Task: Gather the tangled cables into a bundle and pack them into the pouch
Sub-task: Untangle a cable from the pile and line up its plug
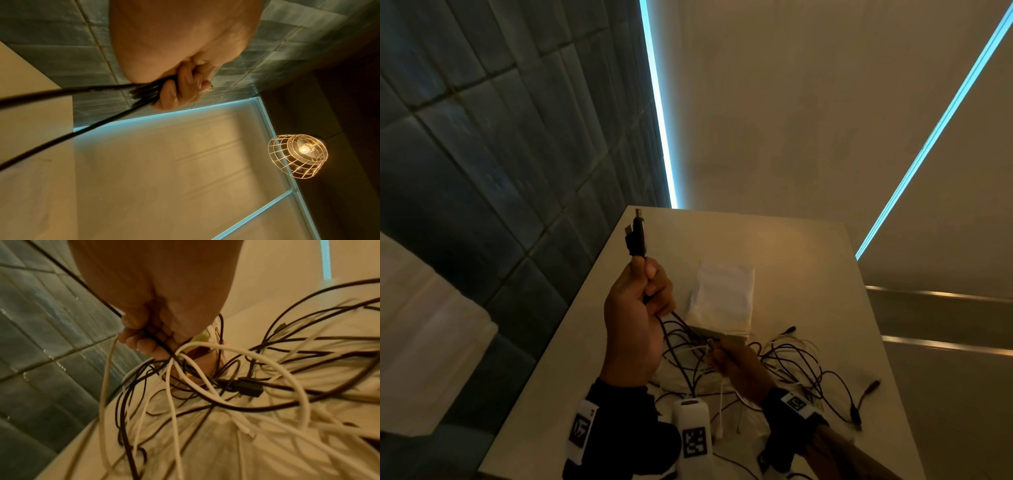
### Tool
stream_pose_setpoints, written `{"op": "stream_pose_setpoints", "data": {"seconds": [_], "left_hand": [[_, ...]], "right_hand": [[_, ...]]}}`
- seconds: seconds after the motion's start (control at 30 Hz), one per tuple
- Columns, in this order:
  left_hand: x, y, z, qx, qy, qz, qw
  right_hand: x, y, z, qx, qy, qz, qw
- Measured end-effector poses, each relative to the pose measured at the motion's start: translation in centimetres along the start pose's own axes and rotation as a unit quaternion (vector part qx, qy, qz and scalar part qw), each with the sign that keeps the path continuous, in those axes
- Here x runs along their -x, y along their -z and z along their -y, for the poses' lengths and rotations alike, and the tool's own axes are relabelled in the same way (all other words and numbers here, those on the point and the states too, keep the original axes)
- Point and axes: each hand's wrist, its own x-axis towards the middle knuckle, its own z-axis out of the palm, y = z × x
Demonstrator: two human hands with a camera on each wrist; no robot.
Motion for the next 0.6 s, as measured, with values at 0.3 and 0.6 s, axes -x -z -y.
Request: {"op": "stream_pose_setpoints", "data": {"seconds": [0.3, 0.6], "left_hand": [[-0.2, 0.9, 2.4, -0.189, 0.094, -0.102, 0.972], [-0.2, 0.6, 2.5, -0.056, 0.174, -0.098, 0.978]], "right_hand": [[-1.3, 1.3, 9.6, -0.146, 0.08, -0.046, 0.985], [-0.2, 1.0, 13.5, -0.208, 0.179, 0.045, 0.961]]}}
